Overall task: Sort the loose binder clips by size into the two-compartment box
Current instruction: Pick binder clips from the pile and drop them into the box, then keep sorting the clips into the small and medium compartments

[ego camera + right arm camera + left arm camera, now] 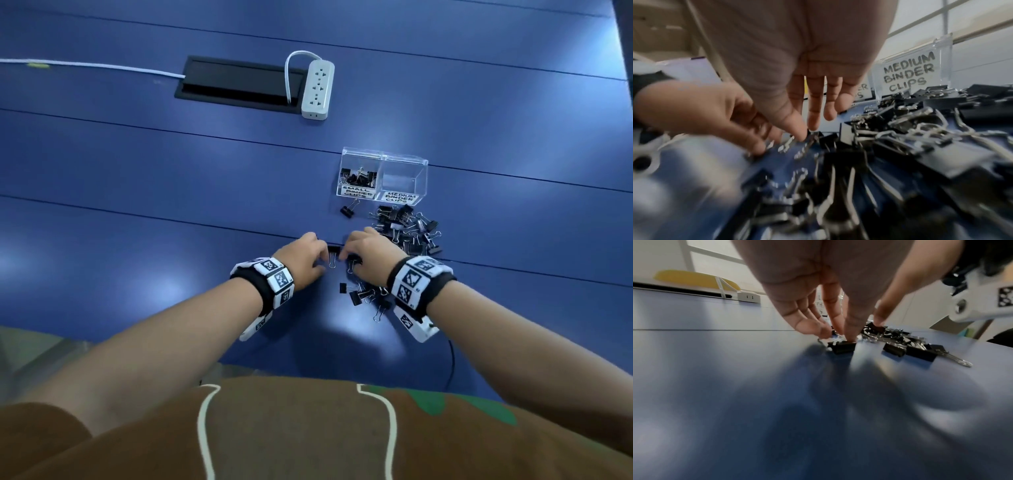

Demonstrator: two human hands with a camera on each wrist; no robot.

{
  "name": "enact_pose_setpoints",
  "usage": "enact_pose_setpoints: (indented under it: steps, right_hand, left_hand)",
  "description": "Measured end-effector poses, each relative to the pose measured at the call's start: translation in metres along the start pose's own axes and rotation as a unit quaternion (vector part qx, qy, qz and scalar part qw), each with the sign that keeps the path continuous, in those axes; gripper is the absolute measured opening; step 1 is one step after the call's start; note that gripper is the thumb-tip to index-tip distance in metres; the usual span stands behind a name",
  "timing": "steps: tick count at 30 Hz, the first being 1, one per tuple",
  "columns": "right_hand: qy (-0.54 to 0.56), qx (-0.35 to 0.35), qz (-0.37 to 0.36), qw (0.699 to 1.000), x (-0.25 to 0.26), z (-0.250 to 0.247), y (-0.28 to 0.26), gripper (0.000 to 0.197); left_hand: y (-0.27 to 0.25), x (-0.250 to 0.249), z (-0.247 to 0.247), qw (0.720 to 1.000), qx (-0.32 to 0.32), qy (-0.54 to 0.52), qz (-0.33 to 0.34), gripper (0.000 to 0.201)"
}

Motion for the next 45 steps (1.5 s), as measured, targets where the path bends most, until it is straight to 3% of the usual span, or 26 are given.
enact_pose_setpoints:
  steps: [3, 6, 12, 18, 21, 22, 26, 30, 33, 35, 40, 45]
  right_hand:
    - [-0.035, -0.002, -0.014, 0.999, -0.003, 0.009, -0.005, 0.038]
    - [-0.045, -0.021, -0.009, 0.999, -0.005, 0.012, -0.003, 0.033]
    - [0.052, -0.119, 0.010, 0.991, -0.010, 0.004, -0.008, 0.018]
    - [0.258, -0.216, 0.125, 0.933, -0.031, -0.016, -0.035, 0.010]
    - [0.372, -0.209, 0.167, 0.889, -0.041, -0.012, -0.049, 0.017]
    - [0.380, -0.197, 0.174, 0.887, -0.042, -0.008, -0.054, 0.017]
    - [0.239, -0.131, 0.156, 0.950, -0.040, 0.009, -0.070, 0.004]
    - [0.105, -0.081, 0.149, 0.980, -0.034, 0.030, -0.071, 0.014]
    - [0.063, -0.082, 0.171, 0.980, -0.031, 0.035, -0.072, 0.023]
    - [0.059, -0.089, 0.179, 0.978, -0.030, 0.036, -0.072, 0.018]
    - [0.074, -0.115, 0.202, 0.970, -0.037, 0.028, -0.069, 0.008]
    - [0.108, -0.164, 0.205, 0.959, -0.043, 0.022, -0.070, 0.004]
  left_hand:
    - [-0.002, -0.007, -0.003, 1.000, -0.029, -0.001, 0.010, 0.016]
    - [-0.006, -0.023, 0.003, 0.999, 0.009, 0.022, 0.045, 0.020]
    - [-0.012, -0.041, 0.027, 0.994, 0.047, 0.082, 0.057, 0.034]
    - [-0.012, -0.046, 0.026, 0.997, 0.032, 0.030, 0.056, 0.016]
    - [-0.013, -0.045, 0.023, 0.999, 0.012, -0.027, 0.025, 0.010]
    - [-0.013, -0.045, 0.023, 0.999, 0.003, -0.047, 0.014, 0.011]
    - [-0.010, -0.051, 0.021, 1.000, -0.002, -0.014, 0.004, 0.021]
    - [-0.009, -0.065, 0.030, 0.997, -0.005, 0.068, 0.025, 0.022]
    - [-0.012, -0.065, 0.040, 0.994, 0.022, 0.104, 0.031, 0.035]
    - [-0.014, -0.063, 0.043, 0.989, 0.043, 0.132, 0.045, 0.038]
    - [-0.015, -0.054, 0.033, 0.993, -0.020, 0.101, 0.055, 0.029]
    - [-0.014, -0.038, 0.016, 0.995, -0.065, 0.075, 0.012, 0.024]
Point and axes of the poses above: each hand's wrist, its own y-axis towards the middle knuckle, its own z-axis out of the palm, x = y × z, the point moved 1 cm from there along y, towards the middle knuckle, and after that the axes turned 6 degrees about y, right-handed, at the moved point
